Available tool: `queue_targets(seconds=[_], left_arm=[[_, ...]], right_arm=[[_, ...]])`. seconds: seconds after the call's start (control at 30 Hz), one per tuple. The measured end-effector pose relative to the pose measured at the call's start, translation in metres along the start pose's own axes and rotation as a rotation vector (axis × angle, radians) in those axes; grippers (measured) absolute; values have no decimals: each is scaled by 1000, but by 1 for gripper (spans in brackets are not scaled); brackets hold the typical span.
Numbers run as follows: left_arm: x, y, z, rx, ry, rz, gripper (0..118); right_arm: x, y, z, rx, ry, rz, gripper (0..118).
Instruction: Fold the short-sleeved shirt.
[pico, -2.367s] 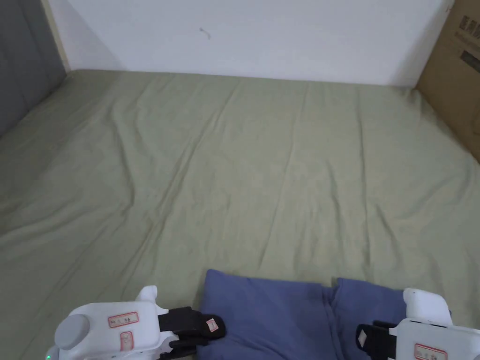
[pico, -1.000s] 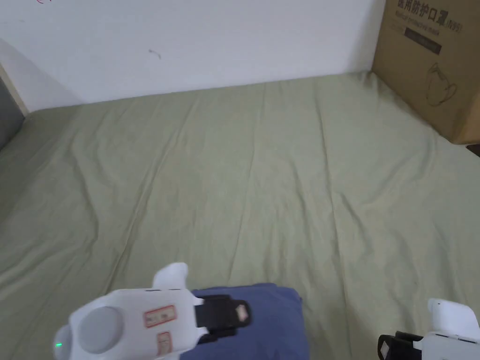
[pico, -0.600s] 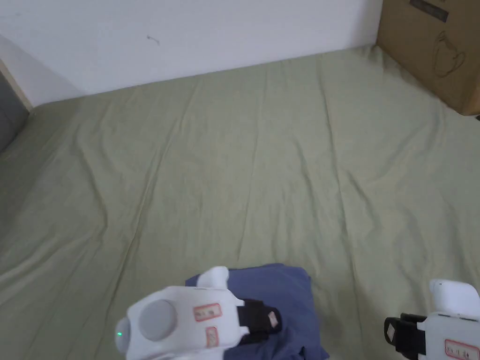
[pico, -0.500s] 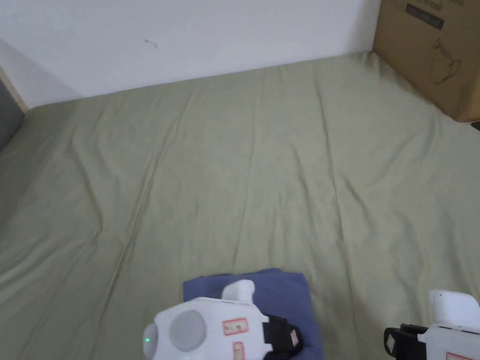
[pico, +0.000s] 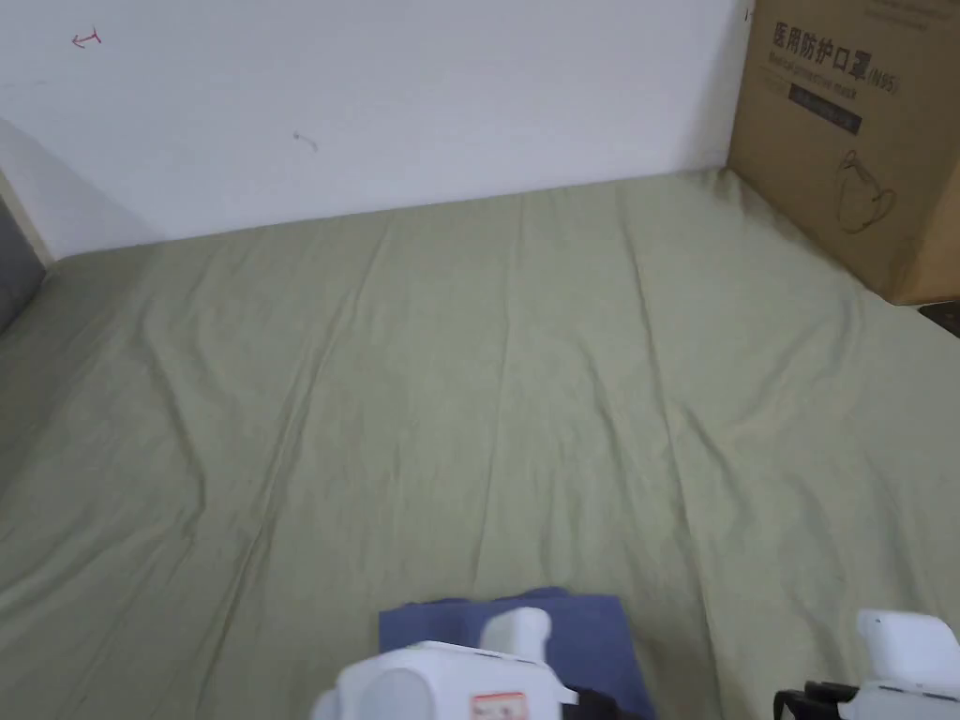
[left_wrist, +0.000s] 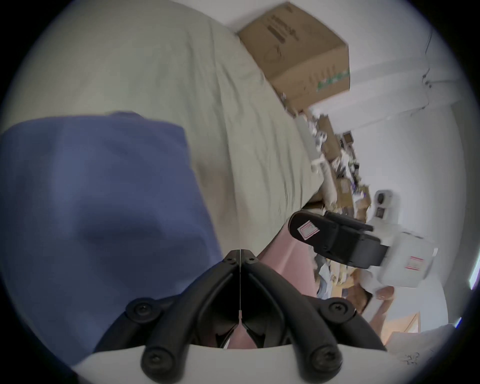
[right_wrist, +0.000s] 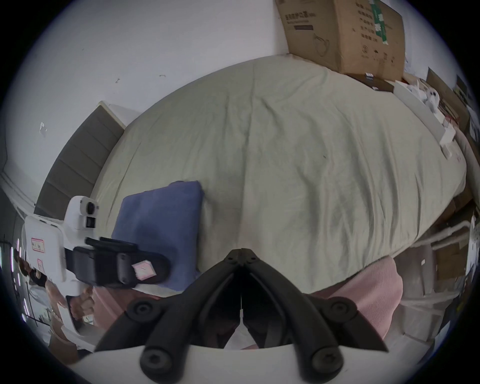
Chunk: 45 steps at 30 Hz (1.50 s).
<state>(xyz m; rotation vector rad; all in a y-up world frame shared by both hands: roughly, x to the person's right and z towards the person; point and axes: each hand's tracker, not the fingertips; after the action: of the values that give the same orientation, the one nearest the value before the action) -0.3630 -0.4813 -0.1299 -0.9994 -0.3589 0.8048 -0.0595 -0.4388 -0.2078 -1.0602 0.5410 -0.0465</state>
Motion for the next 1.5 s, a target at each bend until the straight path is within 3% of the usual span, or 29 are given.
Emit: queue_targets(seconds=[0.17,0.33,0.4,0.47,0.53,0.57,0.63,0.67,0.7,0.93,1.0,1.03,1.07,1.1,1.13,1.17,1.3,1.4,1.5], left_arm=[[-53,-10,97,197,37,109,0],[-101,-41,150,328,85,244,0],[-116,-53,157,352,63,299,0],[-125,-62,160,350,62,304,0],[-134,-65,158,384,9,345,4],[-139,-65,155,398,-63,365,14],[-151,-56,147,385,-167,414,71],[-144,-51,138,370,-191,436,94],[-148,-44,128,353,-201,456,100],[-164,-12,68,255,-203,539,98],[-161,-7,56,224,-255,433,95],[-157,-3,52,191,-204,377,82],[-164,-2,46,156,-25,380,47],[-159,2,41,154,-1,381,31],[-186,-6,59,173,-134,379,31],[-193,-6,69,163,-160,409,31],[-172,-3,88,161,-55,319,30],[-186,0,142,203,21,294,30],[-217,7,212,235,210,283,30]], right_arm=[[-51,23,-24,-8,69,119,0],[-98,34,-85,-63,224,119,0],[-112,25,-115,-159,111,123,0],[-117,13,-134,-144,81,191,0],[-117,13,-128,-108,96,202,0],[-115,18,-125,-122,98,190,0],[-108,22,-123,-134,119,135,0],[-105,22,-125,-141,128,101,0],[-103,21,-126,-142,142,79,0],[-106,23,-124,-143,129,103,0],[-107,22,-124,-143,122,107,0],[-107,22,-124,-142,119,105,0],[-109,22,-122,-143,110,100,0],[-110,23,-122,-147,105,98,0],[-112,23,-120,-150,98,98,0],[-114,25,-116,-148,90,104,0],[-129,31,-97,-113,101,145,0],[-142,35,-83,-68,107,168,0],[-153,37,-82,-59,125,173,0]])
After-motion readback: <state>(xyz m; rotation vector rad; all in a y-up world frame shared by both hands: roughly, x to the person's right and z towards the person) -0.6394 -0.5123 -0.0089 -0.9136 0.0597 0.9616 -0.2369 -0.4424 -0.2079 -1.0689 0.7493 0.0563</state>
